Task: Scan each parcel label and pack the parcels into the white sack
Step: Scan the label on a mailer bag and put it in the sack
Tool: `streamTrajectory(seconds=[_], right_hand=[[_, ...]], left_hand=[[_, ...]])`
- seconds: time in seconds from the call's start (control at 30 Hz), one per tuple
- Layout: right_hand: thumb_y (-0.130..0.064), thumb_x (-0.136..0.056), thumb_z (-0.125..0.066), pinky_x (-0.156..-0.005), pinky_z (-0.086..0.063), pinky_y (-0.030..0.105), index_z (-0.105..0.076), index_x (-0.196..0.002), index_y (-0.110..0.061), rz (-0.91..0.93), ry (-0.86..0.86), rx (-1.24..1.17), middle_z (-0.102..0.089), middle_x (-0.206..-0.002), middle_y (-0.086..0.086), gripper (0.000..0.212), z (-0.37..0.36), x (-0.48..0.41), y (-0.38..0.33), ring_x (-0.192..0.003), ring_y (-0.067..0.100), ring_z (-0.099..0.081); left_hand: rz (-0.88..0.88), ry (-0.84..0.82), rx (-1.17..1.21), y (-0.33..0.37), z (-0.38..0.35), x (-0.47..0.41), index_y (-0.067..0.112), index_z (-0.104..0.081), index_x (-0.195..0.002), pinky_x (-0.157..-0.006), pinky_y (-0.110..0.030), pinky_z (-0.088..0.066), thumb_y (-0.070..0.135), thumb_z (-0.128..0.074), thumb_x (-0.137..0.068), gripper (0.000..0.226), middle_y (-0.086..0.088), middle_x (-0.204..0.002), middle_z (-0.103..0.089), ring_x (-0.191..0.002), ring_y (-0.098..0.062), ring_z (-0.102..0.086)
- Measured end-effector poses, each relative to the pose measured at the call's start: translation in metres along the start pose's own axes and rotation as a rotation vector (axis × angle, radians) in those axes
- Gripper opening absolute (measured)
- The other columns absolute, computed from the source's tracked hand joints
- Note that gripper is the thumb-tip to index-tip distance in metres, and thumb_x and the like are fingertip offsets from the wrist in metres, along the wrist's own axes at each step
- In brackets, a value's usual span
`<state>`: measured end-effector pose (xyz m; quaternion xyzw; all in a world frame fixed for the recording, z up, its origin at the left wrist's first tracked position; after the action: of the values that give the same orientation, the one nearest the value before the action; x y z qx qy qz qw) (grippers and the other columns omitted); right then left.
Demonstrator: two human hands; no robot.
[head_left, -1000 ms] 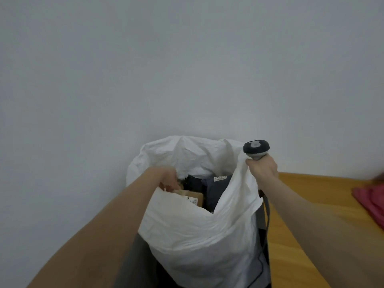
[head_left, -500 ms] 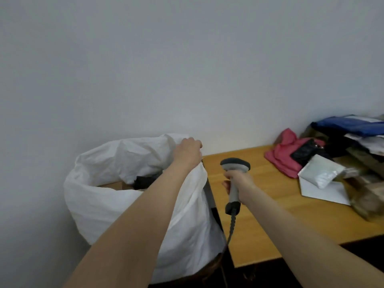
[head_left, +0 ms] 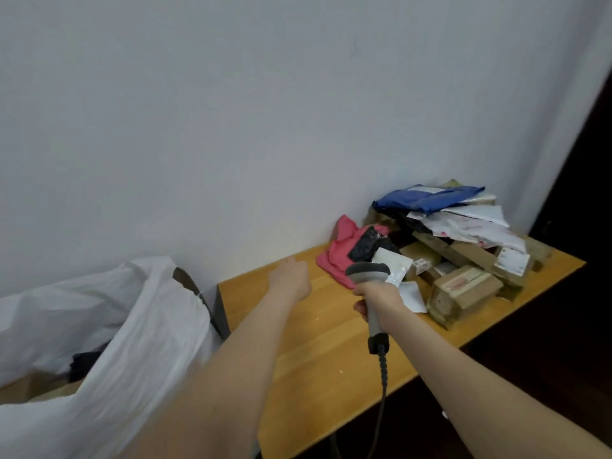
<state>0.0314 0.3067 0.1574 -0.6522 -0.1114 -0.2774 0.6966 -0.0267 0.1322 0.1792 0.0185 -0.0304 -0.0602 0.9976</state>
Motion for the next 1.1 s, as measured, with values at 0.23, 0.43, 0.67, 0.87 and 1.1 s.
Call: streamTrajectory(seconds=[0.23, 0.43, 0.67, 0.87, 1.1], right_hand=[[-0.010, -0.082, -0.065, -0.061, -0.045, 0.033, -0.058, -0.084, 0.000, -0.012, 0.085, -0.007, -0.059, -0.044, 0.008, 0.013, 0.124, -0.075, -0.024, -0.051, 0.022, -0.053], [-0.008, -0.079, -0.065, -0.051, -0.044, 0.027, -0.064, -0.072, -0.003, -0.002, 0.176, 0.004, -0.060, -0.050, 0.006, 0.009, 0.185, -0.137, -0.050, -0.044, 0.019, -0.052], [-0.009, -0.078, -0.068, -0.058, -0.049, 0.032, -0.064, -0.072, -0.003, -0.055, 0.183, 0.005, -0.059, -0.049, 0.006, 0.009, 0.184, -0.226, -0.059, -0.048, 0.020, -0.054], [-0.012, -0.080, -0.070, -0.055, -0.053, 0.029, -0.065, -0.078, -0.002, -0.091, 0.171, 0.043, -0.061, -0.048, 0.004, 0.011, 0.162, -0.306, -0.061, -0.045, 0.016, -0.056], [-0.016, -0.077, -0.069, -0.067, -0.058, 0.038, -0.065, -0.062, -0.007, -0.106, 0.116, 0.080, -0.066, -0.050, 0.003, 0.018, 0.151, -0.358, -0.055, -0.048, 0.017, -0.060]], left_hand=[[-0.079, -0.085, 0.090, 0.143, -0.025, -0.070, 0.011, -0.053, -0.124, -0.091, -0.039, -0.044, 0.029, -0.055, -0.089, 0.038, -0.014, -0.127, -0.052, -0.119, -0.032, -0.050], [-0.044, -0.170, 0.128, 0.202, -0.050, -0.125, 0.015, -0.052, -0.125, -0.087, -0.039, -0.048, 0.024, -0.057, -0.087, 0.038, -0.008, -0.123, -0.049, -0.113, -0.027, -0.052], [0.022, -0.290, 0.174, 0.214, -0.109, -0.194, 0.014, -0.035, -0.138, -0.087, -0.041, -0.047, 0.037, -0.069, -0.083, 0.069, -0.010, -0.132, -0.043, -0.116, -0.029, -0.052], [0.102, -0.406, 0.275, 0.228, -0.171, -0.258, 0.014, -0.002, -0.151, -0.094, -0.043, -0.045, 0.044, -0.074, -0.077, 0.107, -0.017, -0.145, -0.029, -0.125, -0.035, -0.044], [0.269, -0.468, 0.222, 0.244, -0.226, -0.280, 0.015, 0.017, -0.150, -0.100, -0.045, -0.040, 0.046, -0.078, -0.072, 0.126, -0.018, -0.154, -0.008, -0.133, -0.034, -0.033]])
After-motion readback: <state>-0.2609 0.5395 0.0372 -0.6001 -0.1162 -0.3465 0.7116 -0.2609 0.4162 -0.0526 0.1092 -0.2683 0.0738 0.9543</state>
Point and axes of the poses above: each hand's wrist, its own x-axis away from the middle knuckle, its own z-axis out of the back of the hand, y = z × x, the point moved 2 cm from there along -x, towards the middle knuckle
